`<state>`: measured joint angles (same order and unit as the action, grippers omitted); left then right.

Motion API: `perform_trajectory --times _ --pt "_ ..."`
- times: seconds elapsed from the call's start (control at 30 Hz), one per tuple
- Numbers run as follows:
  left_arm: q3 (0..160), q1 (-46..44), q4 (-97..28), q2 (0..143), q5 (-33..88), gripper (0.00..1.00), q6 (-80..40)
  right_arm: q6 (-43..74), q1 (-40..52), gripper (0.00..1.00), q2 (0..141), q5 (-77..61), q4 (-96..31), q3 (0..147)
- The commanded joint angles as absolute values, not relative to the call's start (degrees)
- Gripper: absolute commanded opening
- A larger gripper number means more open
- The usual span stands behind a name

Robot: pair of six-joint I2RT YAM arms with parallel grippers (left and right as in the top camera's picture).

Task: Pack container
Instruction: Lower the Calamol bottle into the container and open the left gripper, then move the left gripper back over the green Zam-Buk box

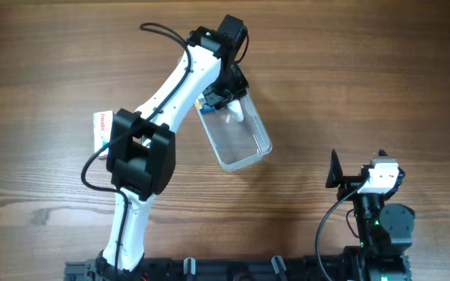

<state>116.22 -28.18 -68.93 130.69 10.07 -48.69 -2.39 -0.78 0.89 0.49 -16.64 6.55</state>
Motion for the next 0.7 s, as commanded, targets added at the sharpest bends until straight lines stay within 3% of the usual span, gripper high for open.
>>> perform_trajectory --times 0.0,0.1,0.67 --pt "117.40 -28.29 -68.69 131.04 8.88 0.63 -47.94 -1.50 -1.10 1.00 0.21 1.63 -16.43 6.24" --pt "117.40 -28.29 -68.62 131.04 8.86 0.72 -47.94 -1.50 -1.10 1.00 0.21 1.63 -16.43 6.24" --pt "117.51 -28.27 -67.83 122.48 6.48 0.82 -48.23 -1.50 -1.10 1.00 0.21 1.63 -16.43 6.24"
